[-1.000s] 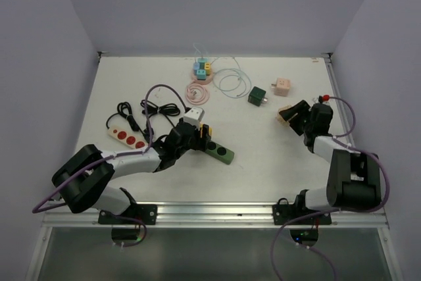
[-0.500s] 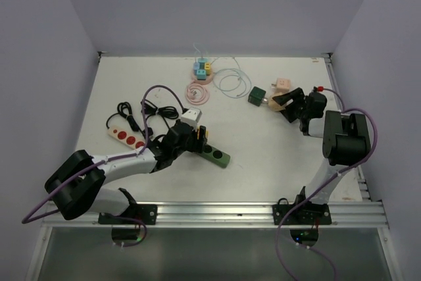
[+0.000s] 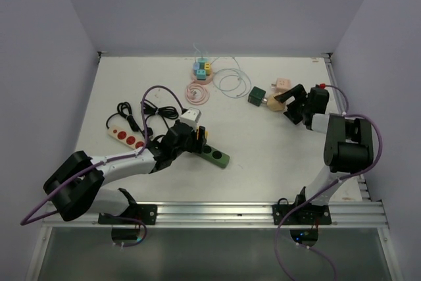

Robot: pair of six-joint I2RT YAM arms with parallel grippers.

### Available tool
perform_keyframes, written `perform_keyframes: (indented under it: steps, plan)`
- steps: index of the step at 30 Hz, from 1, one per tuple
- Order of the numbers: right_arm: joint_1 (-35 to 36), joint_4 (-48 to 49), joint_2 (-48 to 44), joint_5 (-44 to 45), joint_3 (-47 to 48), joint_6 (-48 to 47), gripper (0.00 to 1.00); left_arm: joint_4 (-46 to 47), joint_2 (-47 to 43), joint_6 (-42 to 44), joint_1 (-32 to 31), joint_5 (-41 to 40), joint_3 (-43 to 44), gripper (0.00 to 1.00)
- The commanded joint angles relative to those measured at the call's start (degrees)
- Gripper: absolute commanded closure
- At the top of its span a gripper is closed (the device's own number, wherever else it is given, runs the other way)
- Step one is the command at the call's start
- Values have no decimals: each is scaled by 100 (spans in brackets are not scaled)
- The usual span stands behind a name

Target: Pull the plug off the socket

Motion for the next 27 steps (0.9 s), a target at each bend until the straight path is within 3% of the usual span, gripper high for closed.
perform_keyframes:
  steps: [1,10,19,24,27]
  plan:
    - [-54,-836,-358,382,108,-279,6,-151,-105,-192,67,-26,-79,87]
    - [-168,-1152,-472,452,46,-279,8,-239,-185,-192,67,1,-79,87]
    - [-186,-1952,-1570,725,134,-692,3,-292,-246,-148,67,53,-9,87]
    - [-55,-1734,-2352,-107,-339,-991,4,-266,-264,-122,67,44,-43,87]
    - [577,-1487,-2906,-320,-673,-1298,7,-213,-272,-130,67,36,-44,89]
